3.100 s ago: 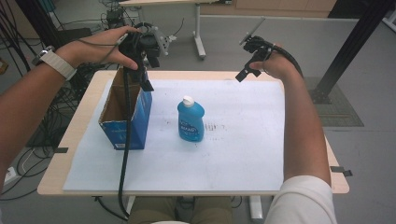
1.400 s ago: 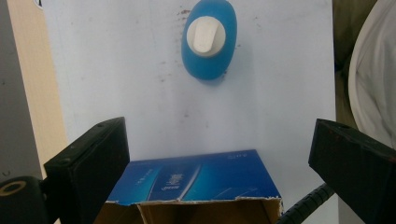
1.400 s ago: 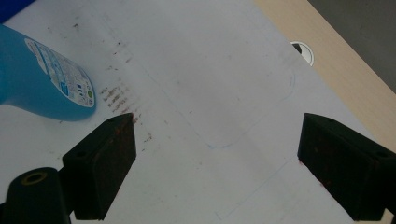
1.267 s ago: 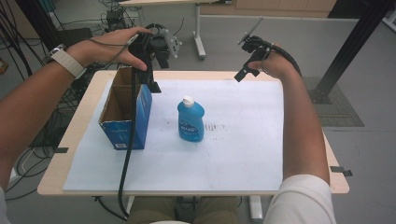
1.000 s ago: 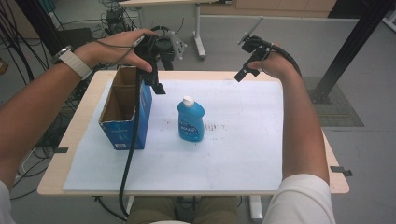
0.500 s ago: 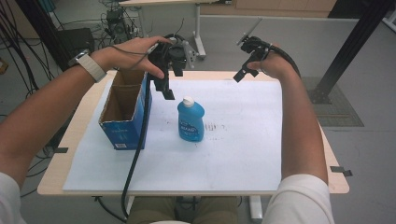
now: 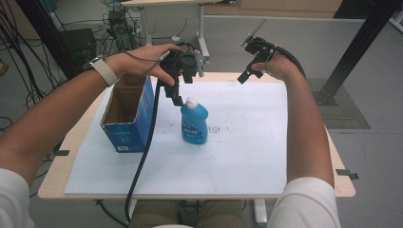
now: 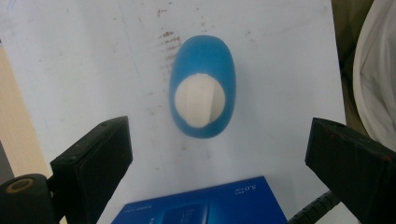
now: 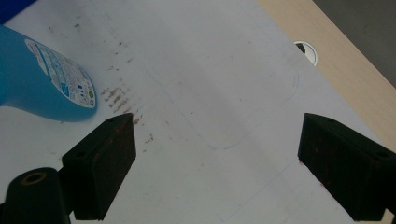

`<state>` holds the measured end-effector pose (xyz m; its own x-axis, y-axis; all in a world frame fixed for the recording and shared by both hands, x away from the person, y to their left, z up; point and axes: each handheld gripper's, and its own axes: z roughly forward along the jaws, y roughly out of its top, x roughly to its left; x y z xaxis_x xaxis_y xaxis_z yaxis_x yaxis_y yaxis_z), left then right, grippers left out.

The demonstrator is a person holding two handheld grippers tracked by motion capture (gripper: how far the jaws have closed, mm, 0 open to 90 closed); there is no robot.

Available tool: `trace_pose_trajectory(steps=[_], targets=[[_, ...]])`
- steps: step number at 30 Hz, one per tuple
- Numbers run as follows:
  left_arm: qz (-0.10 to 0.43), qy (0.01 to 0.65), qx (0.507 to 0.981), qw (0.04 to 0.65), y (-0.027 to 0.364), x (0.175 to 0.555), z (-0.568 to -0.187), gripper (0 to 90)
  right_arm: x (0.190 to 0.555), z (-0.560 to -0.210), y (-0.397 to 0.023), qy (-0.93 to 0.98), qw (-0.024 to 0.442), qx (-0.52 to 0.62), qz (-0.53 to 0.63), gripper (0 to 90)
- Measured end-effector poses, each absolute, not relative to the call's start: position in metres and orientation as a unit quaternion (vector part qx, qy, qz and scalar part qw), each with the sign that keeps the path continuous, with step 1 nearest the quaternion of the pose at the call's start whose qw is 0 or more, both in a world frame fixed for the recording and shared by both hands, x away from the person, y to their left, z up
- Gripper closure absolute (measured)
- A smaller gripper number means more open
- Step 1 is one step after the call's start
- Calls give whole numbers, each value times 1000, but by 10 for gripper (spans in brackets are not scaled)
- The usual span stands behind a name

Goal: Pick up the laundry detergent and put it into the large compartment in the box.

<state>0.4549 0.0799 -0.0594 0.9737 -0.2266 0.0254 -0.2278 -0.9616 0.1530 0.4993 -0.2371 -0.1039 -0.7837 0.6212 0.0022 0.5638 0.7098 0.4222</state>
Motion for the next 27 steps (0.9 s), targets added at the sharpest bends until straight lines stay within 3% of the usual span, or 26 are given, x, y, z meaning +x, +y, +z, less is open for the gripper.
trace_pose_trajectory(steps=[27], targets=[[5, -140, 987, 78, 65, 461, -75, 77, 496, -105, -240, 920, 67, 327, 206, 115]])
